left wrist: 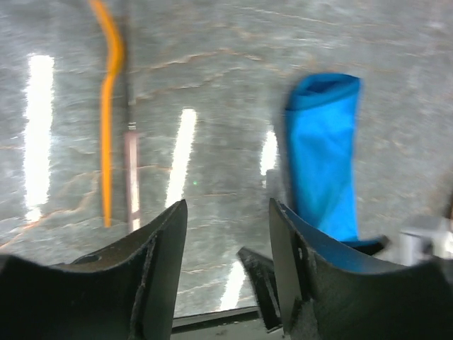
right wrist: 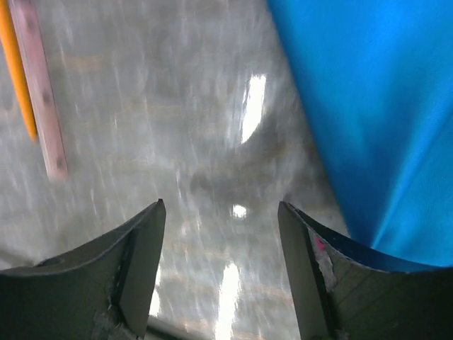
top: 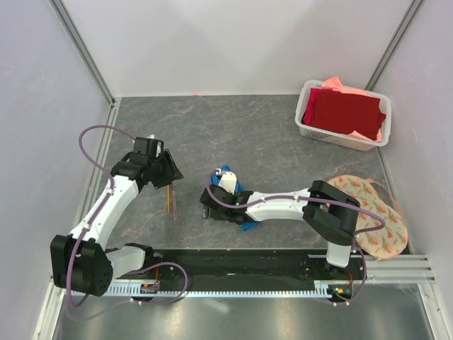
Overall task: Fold the napkin into a case and place the utensils inside
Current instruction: Move the smaller rectangle folded napkin to the center of the board.
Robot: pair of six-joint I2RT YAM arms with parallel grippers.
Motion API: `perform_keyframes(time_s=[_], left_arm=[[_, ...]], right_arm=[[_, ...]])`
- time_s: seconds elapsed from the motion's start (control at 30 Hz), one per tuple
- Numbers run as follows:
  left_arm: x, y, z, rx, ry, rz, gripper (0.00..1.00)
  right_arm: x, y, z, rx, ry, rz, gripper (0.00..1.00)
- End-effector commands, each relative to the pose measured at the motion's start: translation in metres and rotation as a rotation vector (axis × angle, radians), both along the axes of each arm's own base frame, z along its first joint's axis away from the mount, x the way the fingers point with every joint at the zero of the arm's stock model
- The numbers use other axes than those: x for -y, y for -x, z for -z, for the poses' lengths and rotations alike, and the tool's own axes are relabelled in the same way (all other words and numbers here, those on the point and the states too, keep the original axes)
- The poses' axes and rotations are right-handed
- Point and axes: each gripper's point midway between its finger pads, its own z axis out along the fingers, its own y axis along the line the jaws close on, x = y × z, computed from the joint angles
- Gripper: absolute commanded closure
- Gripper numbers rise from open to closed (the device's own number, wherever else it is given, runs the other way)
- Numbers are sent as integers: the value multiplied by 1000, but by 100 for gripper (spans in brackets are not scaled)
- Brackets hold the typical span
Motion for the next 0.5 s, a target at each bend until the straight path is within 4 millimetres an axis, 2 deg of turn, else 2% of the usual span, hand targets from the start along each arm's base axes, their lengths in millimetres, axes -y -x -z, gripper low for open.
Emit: perform_keyframes(time_s=[0.0, 0.17, 0.27, 0.3, 0.37, 0.4, 0.47], left_arm=[[-17, -1, 24, -90, -81, -24, 44], [-20, 1, 55, -206, -110, -41, 52], [-22, 3, 66, -235, -120, -48, 55], [-22, 3, 69, -238, -125, -55, 55], [-24, 6, 75, -252, -131, -64, 55], [-24, 6, 76, -248, -129, -63, 55], [-29, 6, 79, -252, -159, -75, 55]], right_arm=[[46, -38, 29, 50, 225, 221, 26], [81, -73, 36, 93, 385, 246, 26], [101, -99, 33, 131, 451, 228, 25], [107, -114, 30, 143, 451, 238, 24], [114, -127, 29, 147, 470, 209, 23], [119, -141, 24, 176, 488, 169, 23], [119, -153, 16, 206, 501, 120, 23]])
